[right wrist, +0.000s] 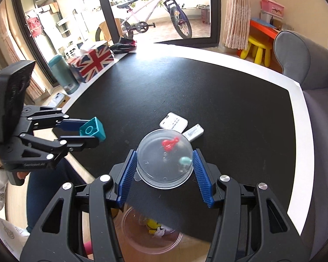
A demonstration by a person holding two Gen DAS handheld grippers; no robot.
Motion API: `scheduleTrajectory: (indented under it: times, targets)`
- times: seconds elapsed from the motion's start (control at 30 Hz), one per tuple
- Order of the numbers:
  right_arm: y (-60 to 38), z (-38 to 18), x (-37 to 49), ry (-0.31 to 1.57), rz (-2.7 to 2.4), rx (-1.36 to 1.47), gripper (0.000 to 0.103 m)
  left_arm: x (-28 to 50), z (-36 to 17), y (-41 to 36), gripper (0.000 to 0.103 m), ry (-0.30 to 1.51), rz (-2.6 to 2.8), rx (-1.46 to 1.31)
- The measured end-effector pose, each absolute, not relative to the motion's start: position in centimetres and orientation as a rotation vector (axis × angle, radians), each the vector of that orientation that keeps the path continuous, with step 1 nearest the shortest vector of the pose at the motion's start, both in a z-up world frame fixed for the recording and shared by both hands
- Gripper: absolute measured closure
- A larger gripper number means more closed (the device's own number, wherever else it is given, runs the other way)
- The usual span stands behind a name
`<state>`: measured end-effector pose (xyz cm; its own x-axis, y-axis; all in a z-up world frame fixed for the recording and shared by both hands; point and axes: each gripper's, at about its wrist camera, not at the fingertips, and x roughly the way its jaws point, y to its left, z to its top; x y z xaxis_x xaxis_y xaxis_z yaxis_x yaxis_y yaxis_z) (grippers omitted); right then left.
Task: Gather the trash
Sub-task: 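Carry the dome lid and teal block with both tools over the bin, then open the right tool to drop the dome lid while the left holds the teal block over the bin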
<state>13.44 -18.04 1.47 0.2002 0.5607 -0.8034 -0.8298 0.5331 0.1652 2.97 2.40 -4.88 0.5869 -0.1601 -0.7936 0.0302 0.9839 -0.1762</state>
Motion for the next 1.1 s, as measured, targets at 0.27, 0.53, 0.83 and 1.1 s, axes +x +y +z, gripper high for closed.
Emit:
scheduleTrajectory:
  times: [0.27,0.53,0.83,1.1]
  targets:
    - [-21.7,2.0,9.1,0.946,1.005,-0.31,0.051,0.1,-4.8,-0.1,0.07,0.93,-0.132,-0.139]
    - [-24.4,0.8,5.7,0.979,1.021,-0.298,0.051,-2.2,-5.5,-2.4,0.07,0.928,-0.158,-0.147]
    - [-26.2,-2.5,3.0,1.032,1.022,-0.31,0.051,-4.4,-7.6,-4.0,0.07,0.954,-0.177,-0.155]
    - [-26.5,-4.2,2.2,1.05,1.024,-0.301,0.05,-5.6,-9.1,-4.9,0.07,0.971,-0.187,-0.168]
